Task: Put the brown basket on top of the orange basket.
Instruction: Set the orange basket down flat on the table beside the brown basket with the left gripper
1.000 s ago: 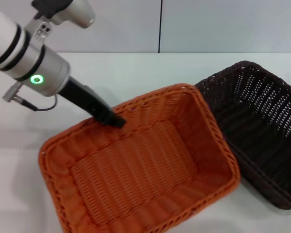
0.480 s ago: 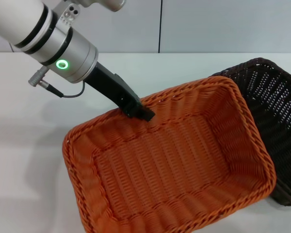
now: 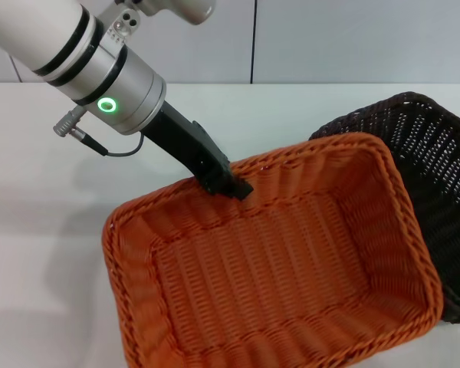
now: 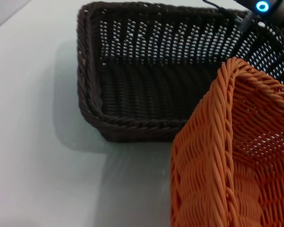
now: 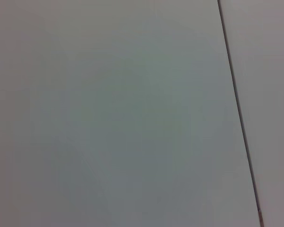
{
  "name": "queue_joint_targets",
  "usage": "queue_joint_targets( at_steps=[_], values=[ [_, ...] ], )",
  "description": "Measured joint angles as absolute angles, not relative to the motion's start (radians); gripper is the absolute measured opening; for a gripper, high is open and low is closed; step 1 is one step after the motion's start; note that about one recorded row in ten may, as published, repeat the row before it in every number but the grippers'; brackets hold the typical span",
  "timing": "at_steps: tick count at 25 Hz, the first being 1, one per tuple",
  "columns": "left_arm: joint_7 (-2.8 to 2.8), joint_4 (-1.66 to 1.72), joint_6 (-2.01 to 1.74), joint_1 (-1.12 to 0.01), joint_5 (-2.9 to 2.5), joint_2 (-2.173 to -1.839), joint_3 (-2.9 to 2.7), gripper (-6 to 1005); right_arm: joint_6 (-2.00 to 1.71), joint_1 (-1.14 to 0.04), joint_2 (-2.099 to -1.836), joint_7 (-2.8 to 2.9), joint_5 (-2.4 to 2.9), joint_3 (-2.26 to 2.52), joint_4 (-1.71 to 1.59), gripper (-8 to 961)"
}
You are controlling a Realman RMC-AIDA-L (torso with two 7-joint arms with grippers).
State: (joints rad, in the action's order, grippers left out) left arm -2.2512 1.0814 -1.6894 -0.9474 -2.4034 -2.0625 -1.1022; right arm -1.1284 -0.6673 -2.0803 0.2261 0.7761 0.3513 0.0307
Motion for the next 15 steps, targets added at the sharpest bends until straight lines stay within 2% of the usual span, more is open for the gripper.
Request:
queue_joint_targets(
  at_steps=[11, 15],
  values=[
    [-2.237, 1.097, -1.676, -0.933, -2.427, -2.058, -1.115, 167, -1.145, -0.660, -2.082, 0.228, 0.776, 0.351, 0.045, 580],
    [-2.237, 1.097, -1.676, -0.933, -2.427, -2.058, -1.115, 293, -1.145, -0.660, -2.081, 0.228, 0.776, 0.351, 0.044, 581]
  ],
)
